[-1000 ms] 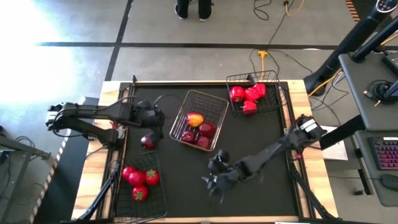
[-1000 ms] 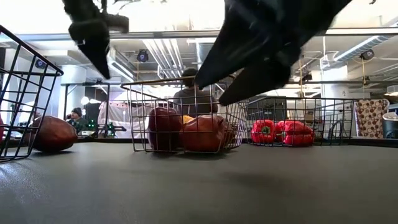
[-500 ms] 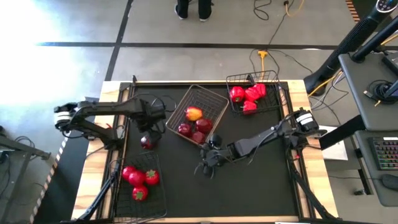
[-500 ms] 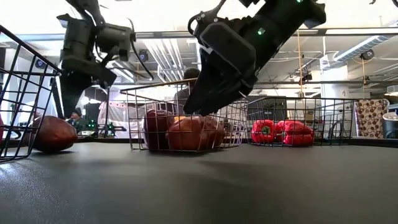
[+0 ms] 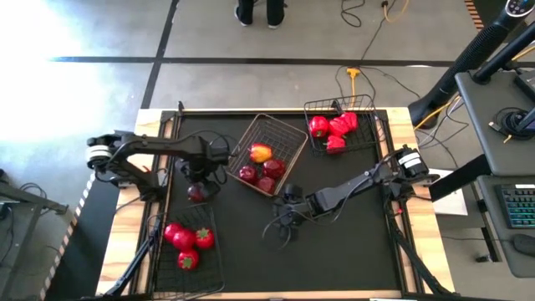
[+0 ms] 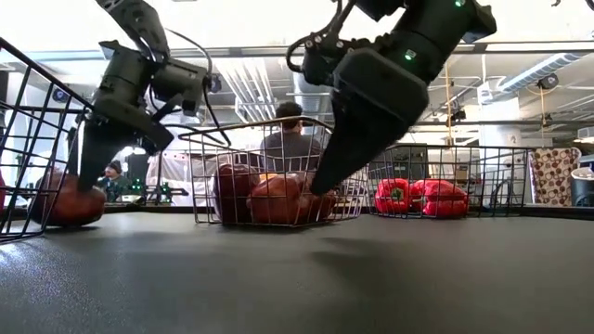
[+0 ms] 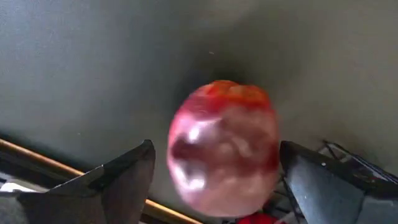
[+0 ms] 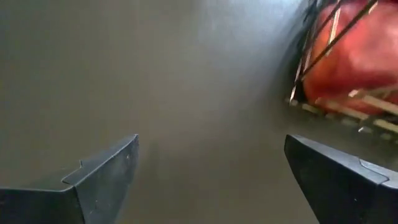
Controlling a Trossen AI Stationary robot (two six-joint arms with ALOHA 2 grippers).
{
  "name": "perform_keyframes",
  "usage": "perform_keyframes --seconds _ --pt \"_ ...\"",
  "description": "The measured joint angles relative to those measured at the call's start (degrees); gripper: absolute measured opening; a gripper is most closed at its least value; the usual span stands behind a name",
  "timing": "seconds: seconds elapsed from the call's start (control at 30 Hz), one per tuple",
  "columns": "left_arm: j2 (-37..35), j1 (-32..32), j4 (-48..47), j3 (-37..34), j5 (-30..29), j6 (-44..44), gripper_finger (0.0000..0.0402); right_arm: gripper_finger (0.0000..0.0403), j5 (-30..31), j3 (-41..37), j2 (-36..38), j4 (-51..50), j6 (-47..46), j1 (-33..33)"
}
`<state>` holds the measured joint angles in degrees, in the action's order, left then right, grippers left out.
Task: Sort produce into baskets
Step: Put the red apple into the gold wire basket
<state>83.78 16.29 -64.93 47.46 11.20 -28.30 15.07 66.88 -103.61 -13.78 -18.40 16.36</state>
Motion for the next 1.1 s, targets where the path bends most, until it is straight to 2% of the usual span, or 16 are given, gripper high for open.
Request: perform_keyframes --seconds 0.17,0.33,0.47,0.63,0.8,0.97,1.1 --pt "3.0 -0.6 0.5 -0.6 -0.4 -0.7 0.0323 0.0393 -2.7 -1.5 0.0 -1.6 -4.9 1.0" --pt "5.6 -1.7 3.1 -2.8 -0.6 -1.2 0.0323 0.0393 -3.1 -5.4 0.0 -1.0 -10.7 5.1" --pt "6.5 -2.8 5.6 -3.5 -6.2 -3.7 0.032 0.0393 -1.1 -8.8 0.2 2.4 -15.1 8.9" --pt "6.5 -4.0 4.5 -0.2 -15.7 -7.0 0.0296 0.0393 5.5 -11.3 0.2 4.3 -19.8 13.7" --pt "6.4 -6.0 -0.9 6.4 -17.7 -7.8 0.0233 0.0393 11.1 -12.0 0.1 5.4 -19.5 15.5" --pt "6.5 -7.7 -5.6 15.3 -18.2 -6.8 0.0132 0.0393 11.7 -12.0 0.1 5.9 -18.8 15.3" --pt "6.5 -9.0 -7.5 23.0 -21.4 -5.7 0.006 0.0393 12.3 -12.0 0.1 5.9 -18.1 15.3"
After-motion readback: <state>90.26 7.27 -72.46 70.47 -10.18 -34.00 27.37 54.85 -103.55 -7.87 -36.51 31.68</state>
